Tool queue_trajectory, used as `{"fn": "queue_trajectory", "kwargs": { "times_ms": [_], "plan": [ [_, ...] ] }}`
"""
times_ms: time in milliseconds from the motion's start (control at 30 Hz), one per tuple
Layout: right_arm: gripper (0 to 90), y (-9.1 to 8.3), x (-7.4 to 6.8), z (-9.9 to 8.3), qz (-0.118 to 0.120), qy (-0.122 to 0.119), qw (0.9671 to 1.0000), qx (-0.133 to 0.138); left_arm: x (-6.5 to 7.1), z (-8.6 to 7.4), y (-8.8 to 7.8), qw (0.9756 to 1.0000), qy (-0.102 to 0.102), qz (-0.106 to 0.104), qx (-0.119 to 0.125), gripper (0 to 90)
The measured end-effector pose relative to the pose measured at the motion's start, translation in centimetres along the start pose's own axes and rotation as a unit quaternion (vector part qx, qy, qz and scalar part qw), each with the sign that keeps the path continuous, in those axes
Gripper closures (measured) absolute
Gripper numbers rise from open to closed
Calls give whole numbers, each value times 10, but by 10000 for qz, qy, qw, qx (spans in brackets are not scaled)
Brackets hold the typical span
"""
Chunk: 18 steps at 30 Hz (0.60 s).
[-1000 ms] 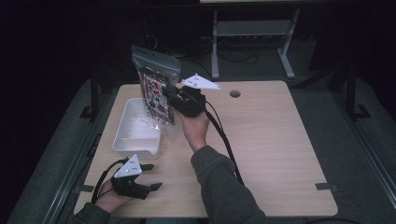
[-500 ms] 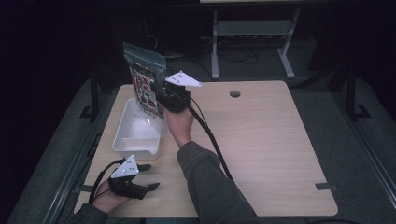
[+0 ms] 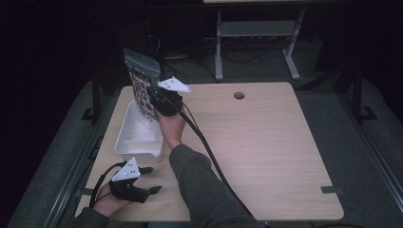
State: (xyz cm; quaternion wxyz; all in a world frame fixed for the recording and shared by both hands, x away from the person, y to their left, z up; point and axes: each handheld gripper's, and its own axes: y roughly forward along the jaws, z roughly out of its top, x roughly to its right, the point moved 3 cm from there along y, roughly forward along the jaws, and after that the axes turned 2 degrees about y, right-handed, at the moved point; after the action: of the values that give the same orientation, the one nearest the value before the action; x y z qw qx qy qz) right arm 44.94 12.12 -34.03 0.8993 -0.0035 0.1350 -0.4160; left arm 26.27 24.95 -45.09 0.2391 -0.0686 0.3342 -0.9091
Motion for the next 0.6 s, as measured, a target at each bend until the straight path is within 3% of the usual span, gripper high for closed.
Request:
{"fn": "queue_trajectory", "kwargs": {
  "times_ms": [167, 367, 500, 600],
  "plan": [
    [754, 8, -5, -10, -94, -64, 9999, 6, 1, 0, 0, 10000, 13, 5, -14, 269],
    [754, 15, -4, -22, -163, 104, 9998, 38, 0, 0, 0, 10000, -17, 25, 5, 256],
    [751, 20, -3, -33, -221, 23, 9997, -33, 0, 0, 0, 10000, -2, 28, 0, 256],
    [735, 21, 2, -40, -143, 179, 9997, -62, 0, 0, 1, 10000, 11, 30, -17, 256]
  ]
}}
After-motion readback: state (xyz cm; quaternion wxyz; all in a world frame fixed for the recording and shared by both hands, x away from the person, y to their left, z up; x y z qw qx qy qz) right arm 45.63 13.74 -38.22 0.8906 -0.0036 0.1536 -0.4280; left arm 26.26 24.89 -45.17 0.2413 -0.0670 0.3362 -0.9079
